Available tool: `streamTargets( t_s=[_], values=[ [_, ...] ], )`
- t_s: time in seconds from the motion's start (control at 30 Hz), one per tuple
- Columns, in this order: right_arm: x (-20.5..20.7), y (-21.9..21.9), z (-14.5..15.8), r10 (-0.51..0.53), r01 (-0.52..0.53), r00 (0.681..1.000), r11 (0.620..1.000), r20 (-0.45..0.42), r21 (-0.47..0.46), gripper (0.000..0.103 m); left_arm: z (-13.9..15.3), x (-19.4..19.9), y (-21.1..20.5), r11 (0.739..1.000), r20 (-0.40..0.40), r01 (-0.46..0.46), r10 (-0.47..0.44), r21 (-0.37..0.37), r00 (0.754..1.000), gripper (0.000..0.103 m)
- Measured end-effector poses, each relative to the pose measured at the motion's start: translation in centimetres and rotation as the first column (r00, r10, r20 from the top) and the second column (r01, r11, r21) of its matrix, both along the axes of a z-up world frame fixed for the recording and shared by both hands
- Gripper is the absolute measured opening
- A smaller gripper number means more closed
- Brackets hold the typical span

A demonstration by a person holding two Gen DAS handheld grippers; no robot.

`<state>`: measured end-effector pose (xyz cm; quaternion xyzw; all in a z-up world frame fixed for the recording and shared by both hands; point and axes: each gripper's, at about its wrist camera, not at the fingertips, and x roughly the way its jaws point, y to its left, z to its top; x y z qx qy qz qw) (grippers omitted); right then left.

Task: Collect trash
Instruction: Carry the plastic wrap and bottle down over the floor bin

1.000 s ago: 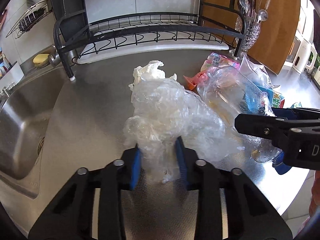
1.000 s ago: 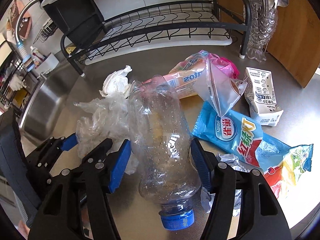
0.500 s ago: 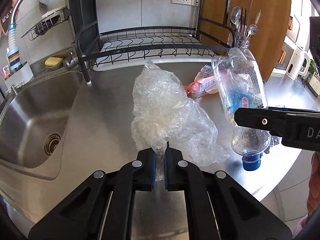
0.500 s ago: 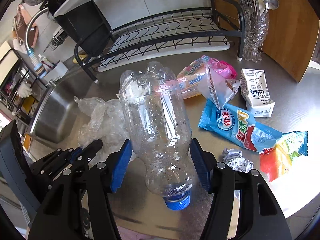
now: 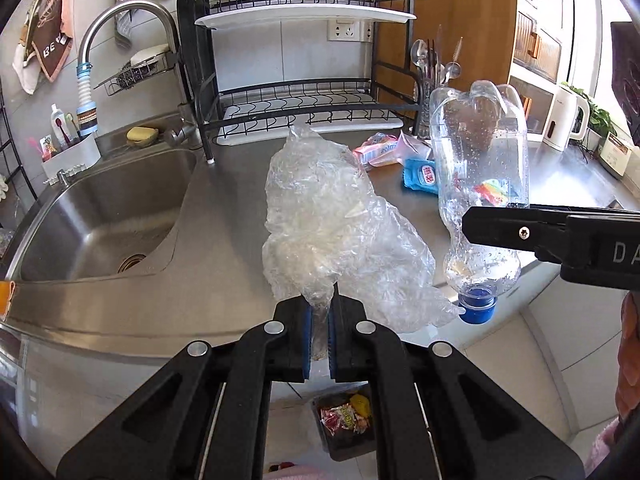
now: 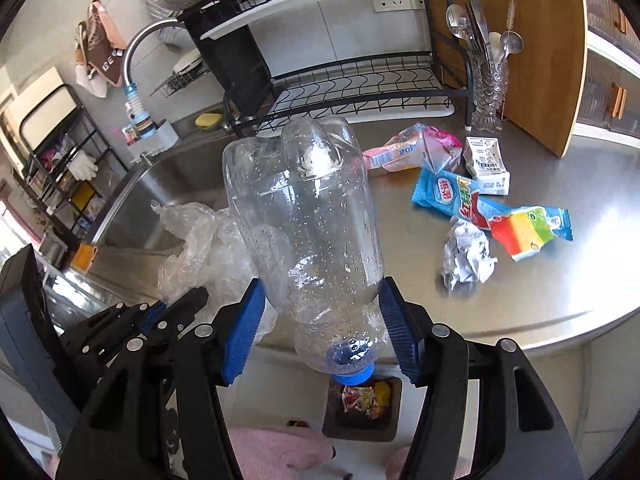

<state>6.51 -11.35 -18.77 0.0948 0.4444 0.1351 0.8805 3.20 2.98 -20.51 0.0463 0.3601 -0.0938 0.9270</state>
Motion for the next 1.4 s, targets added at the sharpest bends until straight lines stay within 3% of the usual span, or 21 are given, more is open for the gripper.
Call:
streamTargets(
  t_s=[0.33,0.57,1.07,1.4],
  values=[
    [-9.7,-0.2,-2.4,0.006,-0.006,1.000,1.000,0.003,-0.001,0.059,-4.1,-8.2,0.0,1.000,-0.043,0.019,-0.019,-0.006,0.999,0.005],
    [-13.3,-0.6,-7.8,-0.009,0.009,0.998,1.000,-0.068,0.003,0.059,-10.0,-10.2,0.2,1.000,-0.137,0.007,-0.008,-0.010,0.991,0.005],
    [-12.7,-1.4,-25.3,-0.078,0.085,0.944,0.996,-0.321,0.008,0.058,-26.1,-8.0,0.5,0.999,-0.384,-0.031,0.012,-0.043,0.923,0.005],
    [-10.4,-0.6,-34.0,-0.090,0.083,0.912,0.996,-0.399,-0.035,0.056,-34.5,-5.3,0.4,0.996,-0.513,-0.060,0.021,-0.061,0.858,0.005]
  ],
)
